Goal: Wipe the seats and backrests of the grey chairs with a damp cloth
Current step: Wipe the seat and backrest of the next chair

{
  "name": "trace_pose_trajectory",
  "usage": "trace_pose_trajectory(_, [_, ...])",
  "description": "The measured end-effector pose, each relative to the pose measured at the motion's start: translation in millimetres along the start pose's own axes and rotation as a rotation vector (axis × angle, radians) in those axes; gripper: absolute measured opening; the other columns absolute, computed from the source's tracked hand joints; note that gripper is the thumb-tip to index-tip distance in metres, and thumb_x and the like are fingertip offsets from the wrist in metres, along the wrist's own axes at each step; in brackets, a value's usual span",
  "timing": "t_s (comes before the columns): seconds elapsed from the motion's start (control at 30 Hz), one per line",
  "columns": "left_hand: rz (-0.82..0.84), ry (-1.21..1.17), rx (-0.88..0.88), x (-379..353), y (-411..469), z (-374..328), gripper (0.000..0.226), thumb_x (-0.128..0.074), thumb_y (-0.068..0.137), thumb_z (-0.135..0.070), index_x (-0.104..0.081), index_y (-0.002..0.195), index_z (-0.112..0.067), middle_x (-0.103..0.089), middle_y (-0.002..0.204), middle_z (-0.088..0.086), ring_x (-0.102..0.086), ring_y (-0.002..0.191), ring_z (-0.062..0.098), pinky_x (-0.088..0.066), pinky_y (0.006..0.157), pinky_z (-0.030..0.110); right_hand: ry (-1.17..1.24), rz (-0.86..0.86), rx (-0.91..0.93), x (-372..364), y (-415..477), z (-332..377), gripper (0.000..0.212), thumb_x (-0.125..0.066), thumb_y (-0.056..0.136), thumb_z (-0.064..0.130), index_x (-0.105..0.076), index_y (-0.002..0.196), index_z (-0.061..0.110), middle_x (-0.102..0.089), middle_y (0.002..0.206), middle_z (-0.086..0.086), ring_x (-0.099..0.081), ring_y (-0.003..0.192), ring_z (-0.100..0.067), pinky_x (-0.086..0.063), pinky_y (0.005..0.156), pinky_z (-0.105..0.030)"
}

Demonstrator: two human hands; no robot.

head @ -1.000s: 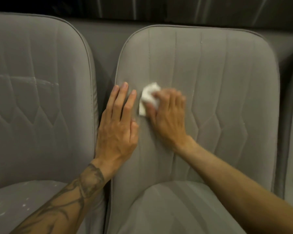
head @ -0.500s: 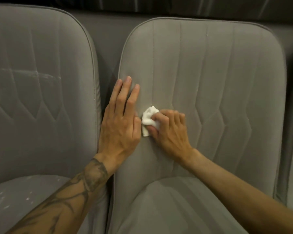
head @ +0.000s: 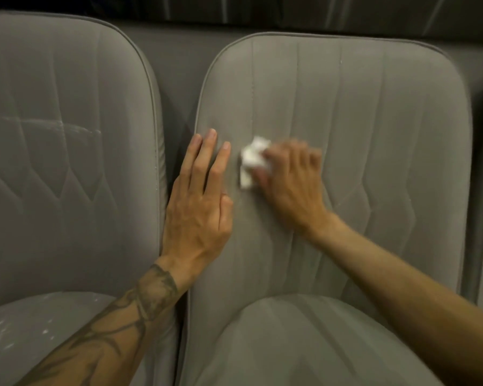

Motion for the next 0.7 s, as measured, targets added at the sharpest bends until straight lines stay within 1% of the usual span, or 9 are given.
trace_pose_trajectory(0.07, [-0.005,0.014,-0.002,-0.9,-0.5,1.1,0.071,-0.043,0.09,-0.01,-0.035,0.161,-0.009,-0.024,0.173,0.01,-0.013,0.162,0.024,-0.01,0.127,0.023,-0.054,-0.139,-0.149,9.2,42.8,-28.6,0.025,-0.044,0.102,0.045,-0.043,0.112,0.021,-0.06,0.1,-0.011,-0.045,0.092,-0.026,-0.031,0.078,-0.04])
trace_pose_trajectory(0.13, [-0.009,0.016,-0.004,-1.0,-0.5,1.6,0.07,-0.042,0.092,-0.01,-0.035,0.161,-0.009,-0.023,0.173,0.009,-0.013,0.162,0.024,-0.01,0.126,0.023,-0.029,-0.214,-0.252,11.4,43.1,-27.0,0.025,-0.044,0.102,0.045,-0.043,0.111,0.021,-0.059,0.102,-0.01,-0.045,0.092,-0.025,-0.032,0.079,-0.039])
trace_pose_trajectory(0.2, [-0.011,0.009,-0.009,-0.7,0.2,1.3,0.069,-0.042,0.092,-0.011,-0.036,0.161,-0.008,-0.024,0.173,0.01,-0.013,0.162,0.024,-0.012,0.127,0.025,0.053,-0.125,-0.185,0.7,9.0,-0.5,0.025,-0.047,0.102,0.041,-0.043,0.113,0.02,-0.06,0.103,-0.013,-0.047,0.093,-0.028,-0.035,0.081,-0.041])
trace_pose_trajectory(0.3, [0.0,-0.007,0.0,-0.7,-0.7,1.5,0.069,-0.043,0.092,-0.011,-0.036,0.16,-0.008,-0.024,0.172,0.01,-0.013,0.162,0.025,-0.012,0.128,0.027,0.057,0.063,0.057,-3.0,-17.0,20.2,0.026,-0.054,0.099,0.039,-0.043,0.113,0.02,-0.064,0.101,-0.011,-0.047,0.091,-0.026,-0.034,0.08,-0.04])
trace_pose_trajectory(0.37, [-0.001,-0.01,0.0,-1.0,-0.8,0.1,0.07,-0.044,0.09,-0.009,-0.036,0.16,-0.008,-0.024,0.172,0.01,-0.013,0.162,0.025,-0.013,0.128,0.028,-0.032,0.024,0.086,1.2,18.3,0.0,0.026,-0.054,0.099,0.04,-0.044,0.113,0.02,-0.063,0.098,-0.012,-0.044,0.091,-0.026,-0.031,0.078,-0.04])
trace_pose_trajectory(0.47, [-0.013,-0.001,-0.01,-0.8,-1.2,0.3,0.069,-0.043,0.091,-0.009,-0.037,0.16,-0.007,-0.025,0.172,0.012,-0.016,0.162,0.027,-0.013,0.128,0.029,-0.116,-0.174,-0.15,13.6,70.4,-30.7,0.027,-0.049,0.1,0.043,-0.052,0.109,0.018,-0.06,0.1,-0.01,-0.044,0.092,-0.024,-0.03,0.077,-0.039])
trace_pose_trajectory(0.53, [-0.018,-0.002,-0.012,0.2,-1.1,0.2,0.069,-0.042,0.091,-0.009,-0.037,0.16,-0.006,-0.026,0.171,0.013,-0.016,0.162,0.028,-0.013,0.128,0.029,-0.073,-0.226,-0.275,10.9,54.4,-22.2,0.028,-0.048,0.101,0.043,-0.054,0.11,0.017,-0.061,0.101,-0.01,-0.047,0.093,-0.026,-0.033,0.078,-0.041])
trace_pose_trajectory(0.6, [-0.018,-0.005,-0.018,0.3,-0.6,-0.7,0.069,-0.043,0.091,-0.009,-0.037,0.16,-0.006,-0.025,0.172,0.013,-0.016,0.162,0.028,-0.013,0.129,0.029,0.02,-0.159,-0.23,1.6,9.7,1.1,0.025,-0.047,0.102,0.04,-0.048,0.112,0.017,-0.061,0.1,-0.012,-0.049,0.091,-0.03,-0.037,0.079,-0.043])
trace_pose_trajectory(0.7, [-0.018,-0.021,-0.018,-1.1,0.3,0.5,0.069,-0.043,0.091,-0.008,-0.036,0.16,-0.006,-0.025,0.172,0.012,-0.015,0.162,0.027,-0.013,0.129,0.031,0.124,0.077,-0.053,-9.1,-71.9,30.6,0.025,-0.052,0.1,0.036,-0.044,0.114,0.017,-0.058,0.104,-0.011,-0.053,0.086,-0.031,-0.038,0.077,-0.042])
Point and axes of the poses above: each hand's wrist, its own y-axis towards the middle knuckle, its own x-axis out of the back of the hand, z = x × y, the point moved 9 cm from there along y, towards the middle knuckle
